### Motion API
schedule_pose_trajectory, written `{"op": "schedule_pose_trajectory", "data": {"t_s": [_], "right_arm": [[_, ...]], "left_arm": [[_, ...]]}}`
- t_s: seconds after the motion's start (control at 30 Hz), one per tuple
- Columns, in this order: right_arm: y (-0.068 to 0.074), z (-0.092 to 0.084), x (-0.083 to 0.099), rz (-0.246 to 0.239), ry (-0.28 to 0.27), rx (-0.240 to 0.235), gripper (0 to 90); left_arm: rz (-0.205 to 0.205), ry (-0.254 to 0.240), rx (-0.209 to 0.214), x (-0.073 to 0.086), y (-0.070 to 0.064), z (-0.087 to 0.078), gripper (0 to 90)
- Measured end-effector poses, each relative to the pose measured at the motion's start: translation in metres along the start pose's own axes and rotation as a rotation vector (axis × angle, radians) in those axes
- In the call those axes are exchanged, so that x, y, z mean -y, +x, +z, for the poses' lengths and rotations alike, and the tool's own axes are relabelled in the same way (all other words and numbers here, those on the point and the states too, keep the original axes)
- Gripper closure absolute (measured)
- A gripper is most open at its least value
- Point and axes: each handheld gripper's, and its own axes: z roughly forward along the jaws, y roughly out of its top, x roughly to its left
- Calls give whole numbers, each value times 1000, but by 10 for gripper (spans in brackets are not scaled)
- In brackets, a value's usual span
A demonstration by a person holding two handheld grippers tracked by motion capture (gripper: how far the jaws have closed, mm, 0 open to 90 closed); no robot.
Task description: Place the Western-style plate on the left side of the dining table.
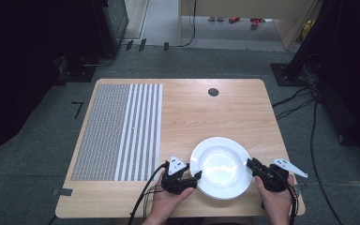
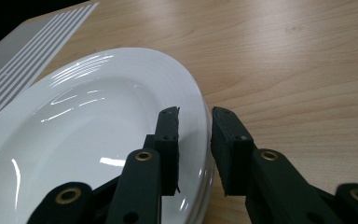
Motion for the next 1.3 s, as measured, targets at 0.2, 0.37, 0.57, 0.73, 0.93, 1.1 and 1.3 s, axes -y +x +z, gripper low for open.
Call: {"op": "schedule_pose_trajectory", "data": {"t_s": [0.2,0.37,0.57,0.73,0.93,1.1,1.3], "right_arm": [[-2,0,0,20,-1,-8,746],[-7,-1,-1,75,4,-36,761],[-10,0,-1,114,23,-55,748],[-9,0,-1,123,16,-53,752],[-10,-2,-3,141,4,-67,814],[-11,-2,-3,147,10,-81,780],[-15,0,-2,207,3,-108,781]], "left_arm": [[-1,2,3,0,0,-1,450],[-6,1,7,0,1,-2,463],[-21,-4,7,0,2,-2,486],[-31,-5,14,0,3,-3,497],[-50,-3,19,1,4,-2,501],[-51,-6,19,0,5,-2,508],[-58,-3,23,1,5,-2,506]]}}
